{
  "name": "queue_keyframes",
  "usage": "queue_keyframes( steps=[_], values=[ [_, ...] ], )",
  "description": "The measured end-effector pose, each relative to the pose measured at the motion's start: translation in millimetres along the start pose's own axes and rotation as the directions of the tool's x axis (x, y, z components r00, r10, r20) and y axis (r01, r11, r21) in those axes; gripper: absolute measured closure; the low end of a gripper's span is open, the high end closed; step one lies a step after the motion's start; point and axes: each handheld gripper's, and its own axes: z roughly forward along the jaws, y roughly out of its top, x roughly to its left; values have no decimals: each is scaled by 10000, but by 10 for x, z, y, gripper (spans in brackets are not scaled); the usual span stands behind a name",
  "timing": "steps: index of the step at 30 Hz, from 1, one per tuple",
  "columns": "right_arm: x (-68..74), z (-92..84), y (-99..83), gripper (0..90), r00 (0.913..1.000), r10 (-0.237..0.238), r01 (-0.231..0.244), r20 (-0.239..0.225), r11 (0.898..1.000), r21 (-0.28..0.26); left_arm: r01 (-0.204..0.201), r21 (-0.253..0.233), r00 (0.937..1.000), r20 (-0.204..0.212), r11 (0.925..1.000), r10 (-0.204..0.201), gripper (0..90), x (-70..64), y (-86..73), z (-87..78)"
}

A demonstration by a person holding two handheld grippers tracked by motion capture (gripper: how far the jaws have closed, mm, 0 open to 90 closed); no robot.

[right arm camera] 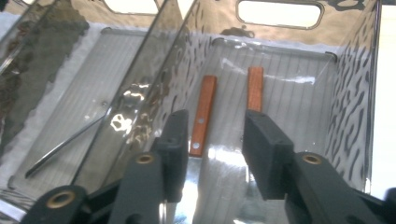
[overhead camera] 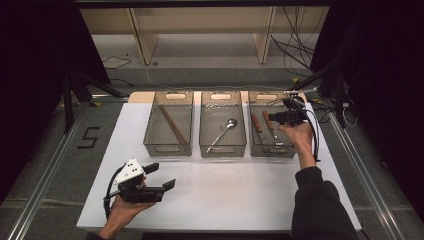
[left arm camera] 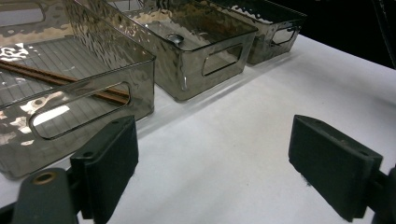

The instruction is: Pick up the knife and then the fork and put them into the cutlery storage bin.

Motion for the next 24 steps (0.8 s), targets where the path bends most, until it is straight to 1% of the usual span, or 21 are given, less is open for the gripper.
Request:
queue_keyframes(
  steps=[2,7,10,14,17,20,24],
  values=[
    [19,-26,-6,549,9999,-69,68,-154,10000,-67,-2,5,10000,-3,10000,2,156,2,1,-1],
    [119,-134,-62,472,9977,-447,427,-515,9983,-403,0,13,10000,-4,10000,0,156,0,0,2],
    [192,-211,-120,435,9952,-667,627,-713,9964,-573,12,23,10000,-12,10000,-12,156,1,1,1],
    [294,-322,-207,397,9898,-1010,923,-1004,9919,-873,62,27,10000,6,10000,-62,156,2,2,0],
    [364,-406,-268,384,9850,-1208,1080,-1229,9885,-1062,65,35,10000,11,10000,-65,156,1,3,2],
    [423,-473,-318,374,9809,-1453,1299,-1292,9842,-1207,72,27,10000,11,10000,-72,156,1,4,2],
    [468,-538,-371,362,9776,-1577,1376,-1397,9800,-1435,72,33,10000,12,10000,-72,156,2,3,1]
  ],
)
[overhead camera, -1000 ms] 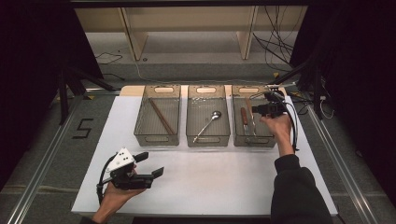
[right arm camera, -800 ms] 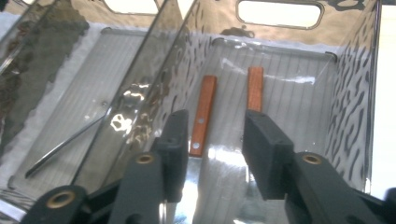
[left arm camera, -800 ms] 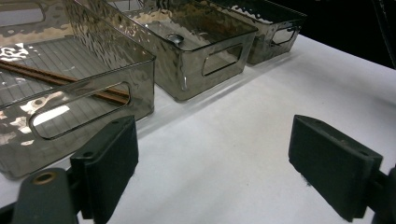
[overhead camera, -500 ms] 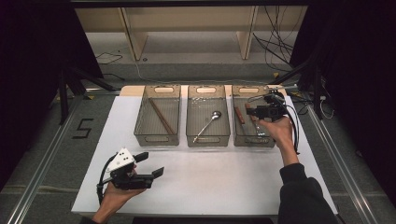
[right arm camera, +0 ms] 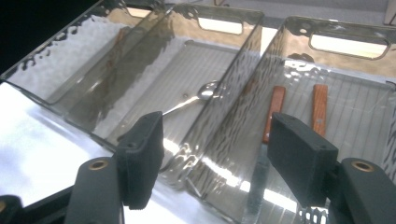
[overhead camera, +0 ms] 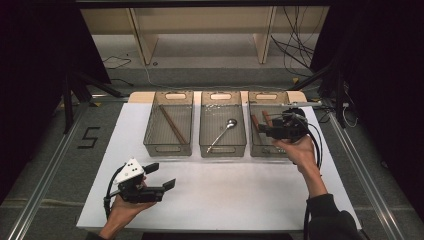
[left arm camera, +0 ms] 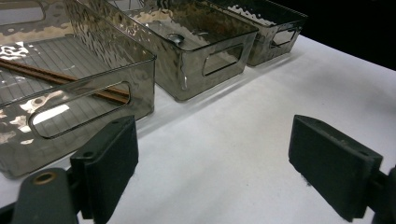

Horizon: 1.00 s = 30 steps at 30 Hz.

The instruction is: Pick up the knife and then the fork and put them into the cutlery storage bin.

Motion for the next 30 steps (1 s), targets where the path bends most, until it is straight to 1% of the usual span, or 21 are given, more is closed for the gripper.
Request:
queue_keyframes(
  steps=[4,6,9,10,20,24,27,30],
  values=[
    [47,-46,-29,335,10000,-95,94,-30,9998,-196,34,-16,10000,14,10000,-34,156,0,-1,2],
    [71,-61,-44,323,9997,-157,152,-164,9995,-271,34,-21,10000,8,10000,-34,156,2,-1,1],
    [118,-90,-66,313,9994,-283,275,-197,9987,-428,96,-48,10000,12,9999,-96,156,2,-1,0],
    [135,-96,-74,312,9991,-314,301,-276,9983,-496,88,-39,10000,20,10000,-88,156,4,-1,-2],
    [300,-139,-169,259,9962,-649,603,-589,9952,-777,86,-44,10000,30,10000,-86,156,7,-1,1],
    [377,-169,-222,249,9938,-832,762,-733,9927,-930,105,-52,9999,39,9999,-105,156,4,0,-2],
    [426,-190,-262,242,9926,-967,888,-739,9906,-1045,124,-41,9999,52,9999,-123,156,4,0,-2],
    [455,-222,-306,242,9917,-979,872,-833,9885,-1232,126,-53,9999,61,9999,-126,156,5,1,-4]
  ],
)
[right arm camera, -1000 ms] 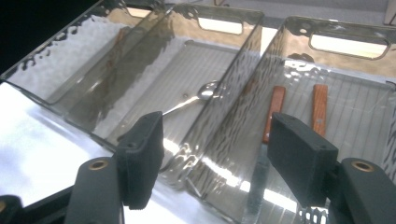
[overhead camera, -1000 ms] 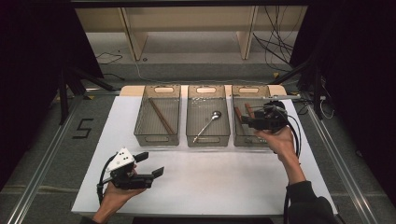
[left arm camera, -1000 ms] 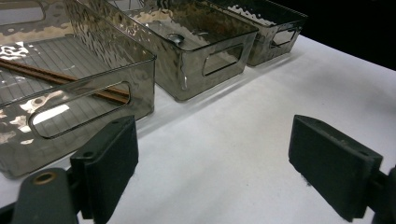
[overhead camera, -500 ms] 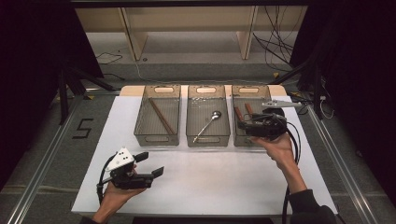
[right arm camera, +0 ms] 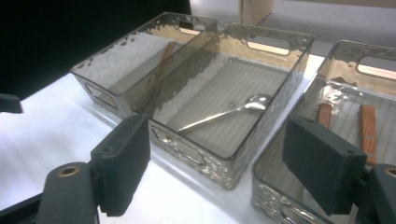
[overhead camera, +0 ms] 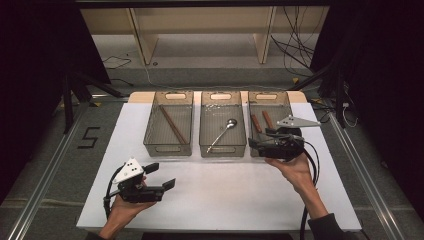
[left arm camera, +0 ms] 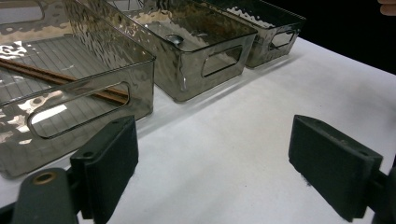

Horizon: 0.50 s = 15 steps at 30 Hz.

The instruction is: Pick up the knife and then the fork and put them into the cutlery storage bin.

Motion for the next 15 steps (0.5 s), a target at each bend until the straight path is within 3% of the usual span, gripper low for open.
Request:
queue_keyframes(
  steps=[15],
  values=[
    [147,-105,-369,227,9975,34,-77,-712,9982,-590,15,6,10000,25,10000,-15,155,-2,1,-3]
  ],
)
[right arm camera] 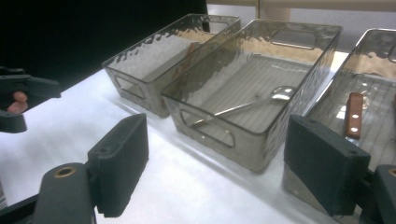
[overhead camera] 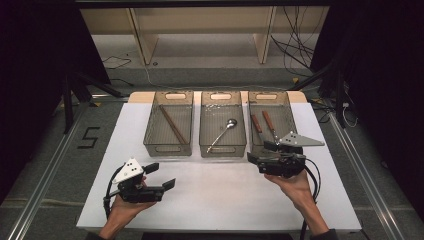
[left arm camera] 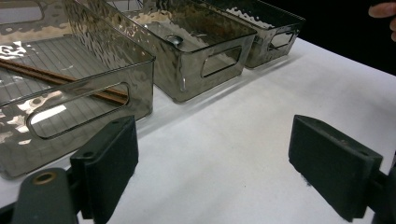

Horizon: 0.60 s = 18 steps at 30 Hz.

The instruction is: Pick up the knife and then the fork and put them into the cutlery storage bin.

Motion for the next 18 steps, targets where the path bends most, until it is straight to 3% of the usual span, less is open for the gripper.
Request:
queue_keyframes(
  steps=[4,18],
  values=[
    [38,-24,-108,211,9997,-224,224,25,9997,19,-8,-27,10000,9,10000,8,156,-3,2,-1],
    [142,-101,-420,163,9999,-121,122,42,9998,-180,5,-43,10000,72,10000,-4,156,-5,3,-4]
  ],
)
